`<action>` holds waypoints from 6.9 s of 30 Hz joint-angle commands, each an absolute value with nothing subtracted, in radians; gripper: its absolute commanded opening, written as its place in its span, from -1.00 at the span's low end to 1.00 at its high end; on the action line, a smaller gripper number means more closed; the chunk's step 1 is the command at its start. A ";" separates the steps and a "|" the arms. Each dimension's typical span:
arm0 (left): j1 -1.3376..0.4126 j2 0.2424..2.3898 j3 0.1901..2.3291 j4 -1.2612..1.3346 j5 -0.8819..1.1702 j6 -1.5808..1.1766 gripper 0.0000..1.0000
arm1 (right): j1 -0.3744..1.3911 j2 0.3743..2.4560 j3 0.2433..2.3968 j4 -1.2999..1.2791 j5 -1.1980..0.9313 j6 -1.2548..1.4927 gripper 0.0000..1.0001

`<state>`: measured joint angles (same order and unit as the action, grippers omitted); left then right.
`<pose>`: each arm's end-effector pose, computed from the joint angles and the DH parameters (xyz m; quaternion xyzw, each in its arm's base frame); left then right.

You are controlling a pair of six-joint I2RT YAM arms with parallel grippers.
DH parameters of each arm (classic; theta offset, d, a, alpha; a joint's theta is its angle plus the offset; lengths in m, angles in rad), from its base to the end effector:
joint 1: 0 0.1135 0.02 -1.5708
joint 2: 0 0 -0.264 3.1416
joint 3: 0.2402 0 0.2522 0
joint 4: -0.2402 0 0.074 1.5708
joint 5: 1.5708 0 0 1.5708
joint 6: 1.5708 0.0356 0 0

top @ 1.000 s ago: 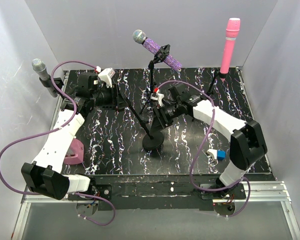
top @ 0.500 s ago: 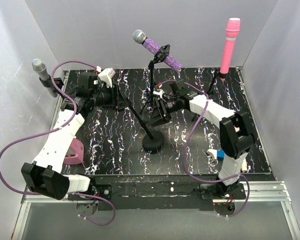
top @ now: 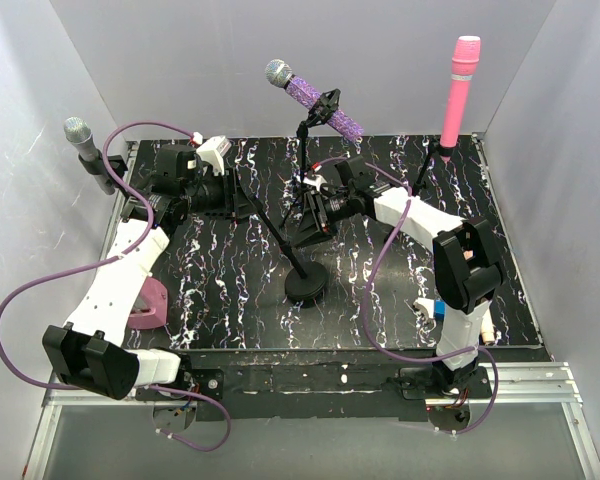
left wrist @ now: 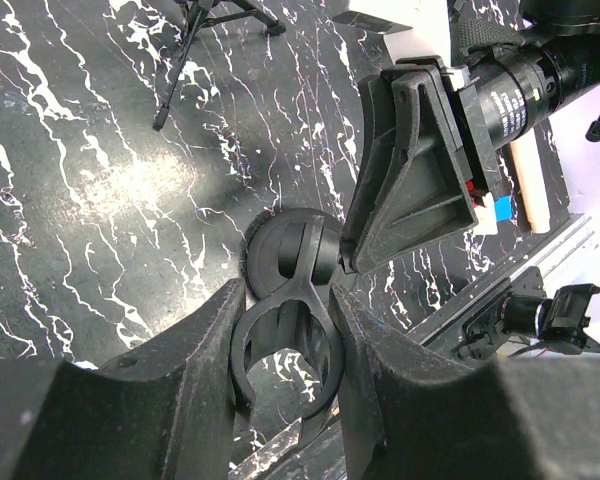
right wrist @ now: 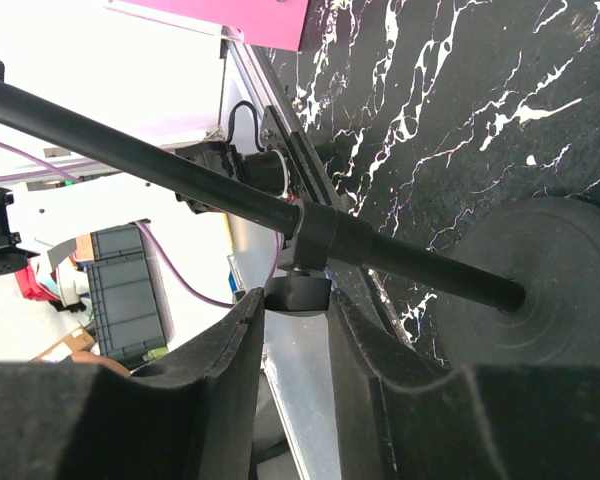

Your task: Remove the microphone from the stand

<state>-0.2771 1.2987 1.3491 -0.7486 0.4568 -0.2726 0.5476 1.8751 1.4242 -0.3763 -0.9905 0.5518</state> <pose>0.2572 -0.0895 0.3719 0.0977 0.8826 -0.3092 0.3405 0.3337 0.2384 0.2438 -0.1709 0.8201 0.5445 0.0412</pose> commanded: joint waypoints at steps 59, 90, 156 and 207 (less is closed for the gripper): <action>-0.276 1.285 1.384 -0.732 0.560 -0.276 -1.00 | 0.808 1.043 0.529 0.229 -0.400 -1.384 0.26; -0.568 1.247 1.407 -0.929 0.626 0.679 -1.00 | 0.805 0.755 0.604 -0.150 0.075 -0.789 0.25; -0.697 1.428 1.229 -0.678 0.075 0.584 -1.00 | 0.732 0.765 0.615 -0.147 0.041 -0.707 0.23; -0.894 1.835 1.787 -1.112 0.404 0.760 -0.60 | 0.307 0.807 0.870 -0.357 0.098 -0.178 0.27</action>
<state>-0.8978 1.8805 1.7824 -1.2049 0.4953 0.8856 0.3202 0.8024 0.8131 -0.3649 0.0948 -0.2047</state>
